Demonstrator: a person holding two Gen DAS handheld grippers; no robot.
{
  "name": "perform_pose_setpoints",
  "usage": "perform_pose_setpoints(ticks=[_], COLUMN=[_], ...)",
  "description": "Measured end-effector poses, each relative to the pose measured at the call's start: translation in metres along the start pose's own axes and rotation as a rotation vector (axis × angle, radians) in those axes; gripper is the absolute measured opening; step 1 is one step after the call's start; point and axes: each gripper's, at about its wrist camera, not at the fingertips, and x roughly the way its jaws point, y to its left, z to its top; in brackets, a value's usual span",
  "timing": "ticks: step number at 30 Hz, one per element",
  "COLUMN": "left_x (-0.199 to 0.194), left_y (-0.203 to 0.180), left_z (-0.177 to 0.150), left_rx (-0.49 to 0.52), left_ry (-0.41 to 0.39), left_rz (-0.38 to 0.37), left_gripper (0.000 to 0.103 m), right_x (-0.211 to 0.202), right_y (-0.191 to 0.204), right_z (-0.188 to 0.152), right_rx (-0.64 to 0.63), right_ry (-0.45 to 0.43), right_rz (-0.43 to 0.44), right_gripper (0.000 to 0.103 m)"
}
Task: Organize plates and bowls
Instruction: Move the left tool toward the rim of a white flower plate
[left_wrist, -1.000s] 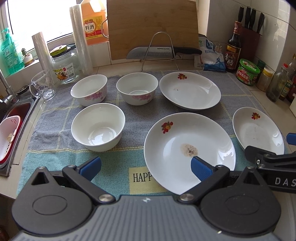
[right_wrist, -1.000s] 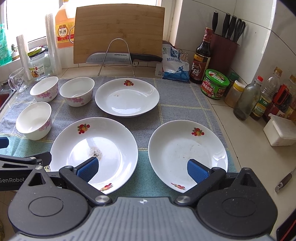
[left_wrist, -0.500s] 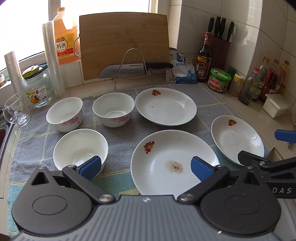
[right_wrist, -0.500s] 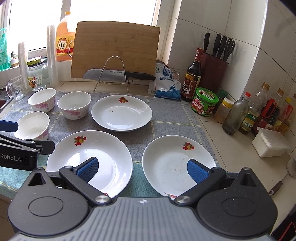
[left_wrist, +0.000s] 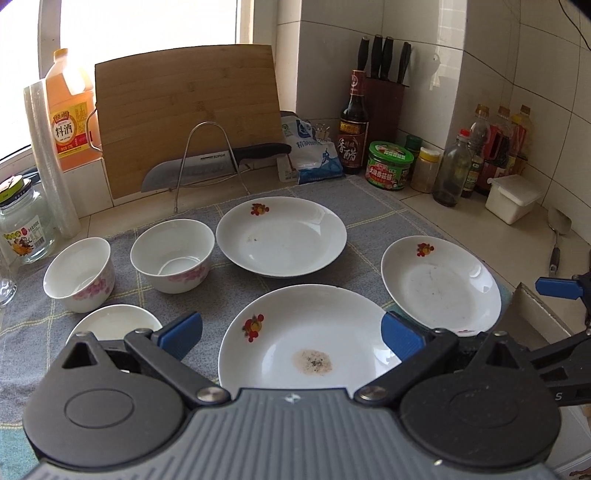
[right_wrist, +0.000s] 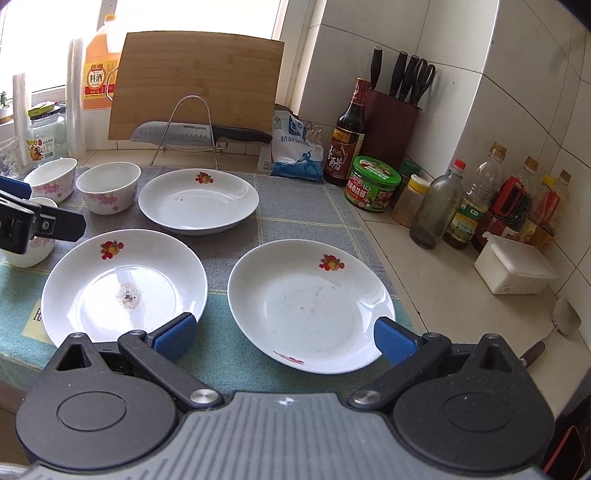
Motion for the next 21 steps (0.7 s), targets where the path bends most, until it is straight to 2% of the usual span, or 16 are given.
perform_pose_setpoints(ticks=[3, 10, 21], left_x=[0.010, 0.031, 0.070], left_y=[-0.008, -0.033, -0.062], left_z=[0.007, 0.016, 0.038], left_rx=[0.009, 0.089, 0.162], left_ry=[0.035, 0.080, 0.138], left_rz=[-0.019, -0.010, -0.095], left_gripper=[0.102, 0.102, 0.102], right_x=[0.013, 0.044, 0.087], right_y=[-0.011, -0.035, -0.058], right_z=[-0.011, -0.031, -0.049], right_rx=[0.021, 0.075, 0.066], right_ry=[0.020, 0.062, 0.110], right_rz=[0.015, 0.061, 0.150], right_gripper=[0.103, 0.103, 0.103])
